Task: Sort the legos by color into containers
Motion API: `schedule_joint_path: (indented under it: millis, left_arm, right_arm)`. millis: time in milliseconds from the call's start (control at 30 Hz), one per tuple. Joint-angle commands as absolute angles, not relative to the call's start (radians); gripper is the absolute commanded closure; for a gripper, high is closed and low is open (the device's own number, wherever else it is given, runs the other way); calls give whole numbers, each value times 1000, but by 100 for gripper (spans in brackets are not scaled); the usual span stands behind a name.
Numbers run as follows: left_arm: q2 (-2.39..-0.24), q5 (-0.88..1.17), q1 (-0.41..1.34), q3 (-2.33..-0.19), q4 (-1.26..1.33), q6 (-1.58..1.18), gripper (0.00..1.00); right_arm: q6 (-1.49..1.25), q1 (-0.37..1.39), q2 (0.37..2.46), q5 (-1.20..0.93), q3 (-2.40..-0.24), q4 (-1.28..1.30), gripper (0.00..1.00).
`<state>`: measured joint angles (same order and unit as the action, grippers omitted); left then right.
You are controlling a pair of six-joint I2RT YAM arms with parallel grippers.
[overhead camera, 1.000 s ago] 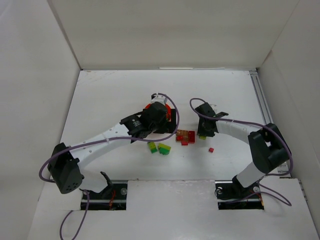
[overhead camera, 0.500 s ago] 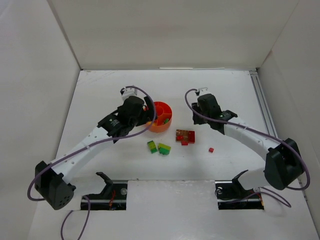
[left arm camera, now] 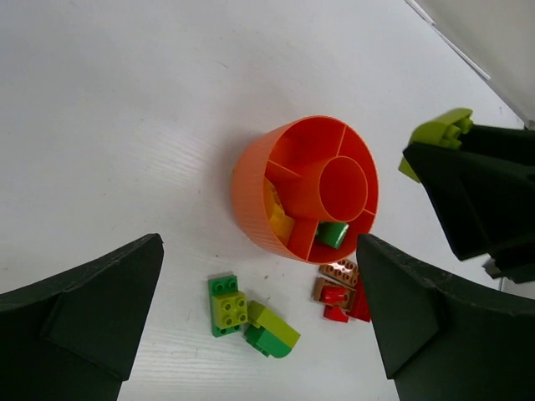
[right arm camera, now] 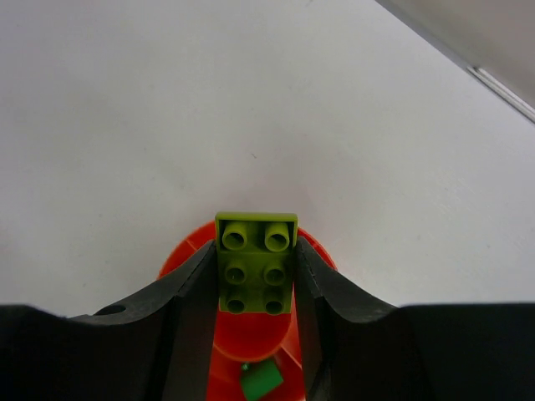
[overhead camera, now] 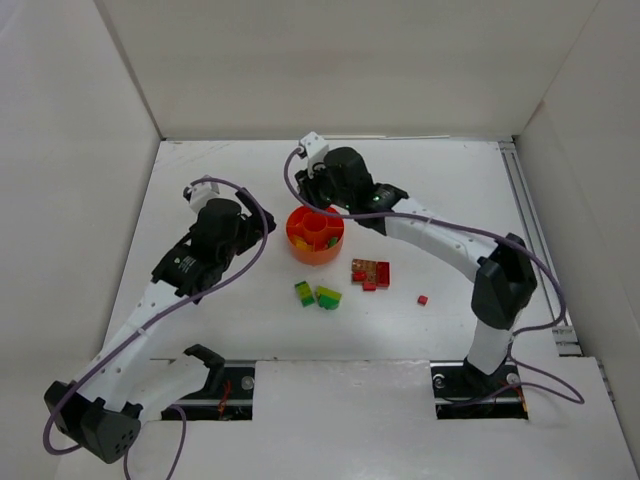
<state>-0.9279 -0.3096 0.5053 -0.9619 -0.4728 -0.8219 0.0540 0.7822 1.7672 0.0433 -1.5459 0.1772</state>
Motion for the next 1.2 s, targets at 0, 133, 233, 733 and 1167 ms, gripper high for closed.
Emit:
schedule_joint_path:
  millis: [0,133,233,733,1167]
  left_arm:
    - [-920,-318,486,-954,-508,-827,0]
    - [-940,-318,477,-954,-517,-816,0]
    - [-940,-318,468,-954,-517,-798,0]
    - [-950,-178,310,-925,-468,-684,0]
    - [-977,-137,281,-925,-440,-666,0]
  right_arm:
    - [95,819,1848,20,-1667,147,75]
    - [95,831,1914,9,-1733,147,74]
    - [95,841,1933,9,-1733,147,74]
    - [86,841,2052,66,-1772,176,68]
    - [86,841,2043,132,-1732,176,56]
